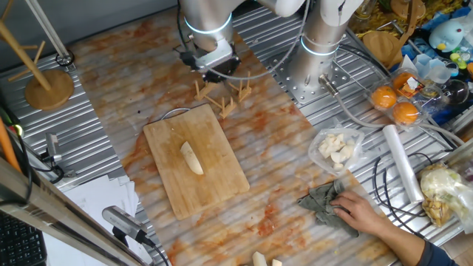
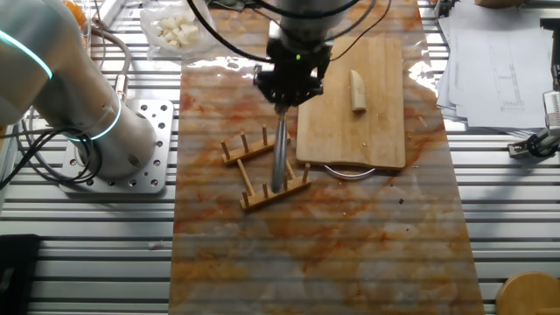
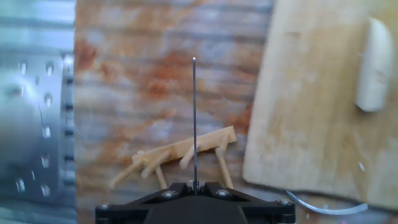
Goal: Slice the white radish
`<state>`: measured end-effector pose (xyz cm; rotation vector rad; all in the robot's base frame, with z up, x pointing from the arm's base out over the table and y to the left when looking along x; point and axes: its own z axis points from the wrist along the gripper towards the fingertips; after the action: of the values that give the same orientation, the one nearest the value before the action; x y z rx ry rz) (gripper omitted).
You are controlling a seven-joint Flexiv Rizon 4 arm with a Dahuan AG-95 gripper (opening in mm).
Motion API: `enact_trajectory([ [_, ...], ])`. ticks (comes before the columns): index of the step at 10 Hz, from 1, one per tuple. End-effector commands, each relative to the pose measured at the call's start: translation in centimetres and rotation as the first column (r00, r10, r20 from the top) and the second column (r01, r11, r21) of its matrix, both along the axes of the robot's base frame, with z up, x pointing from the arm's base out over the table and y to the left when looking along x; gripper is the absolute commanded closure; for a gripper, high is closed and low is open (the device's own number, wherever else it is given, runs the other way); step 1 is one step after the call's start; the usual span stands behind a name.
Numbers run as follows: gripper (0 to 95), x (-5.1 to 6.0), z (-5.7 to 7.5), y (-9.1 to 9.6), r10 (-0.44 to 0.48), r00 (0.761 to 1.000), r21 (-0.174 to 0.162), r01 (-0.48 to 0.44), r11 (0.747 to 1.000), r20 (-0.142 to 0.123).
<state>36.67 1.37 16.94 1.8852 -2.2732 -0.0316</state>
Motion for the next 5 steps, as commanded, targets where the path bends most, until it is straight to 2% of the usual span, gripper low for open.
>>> enact_trajectory([
  [1, 95.0, 3.7, 0.9, 4.7, -0.611, 0.787, -0.06, 0.616, 0.785, 0.082],
  [3, 95.0, 5.5, 1.0, 6.5, -0.702, 0.706, -0.073, 0.708, 0.702, 0.098],
  [4, 95.0, 7.1, 1.4, 8.1, -0.756, 0.646, -0.087, 0.763, 0.64, 0.103],
  [5, 95.0, 7.9, 1.4, 8.9, -0.776, 0.621, -0.088, 0.784, 0.615, 0.11],
])
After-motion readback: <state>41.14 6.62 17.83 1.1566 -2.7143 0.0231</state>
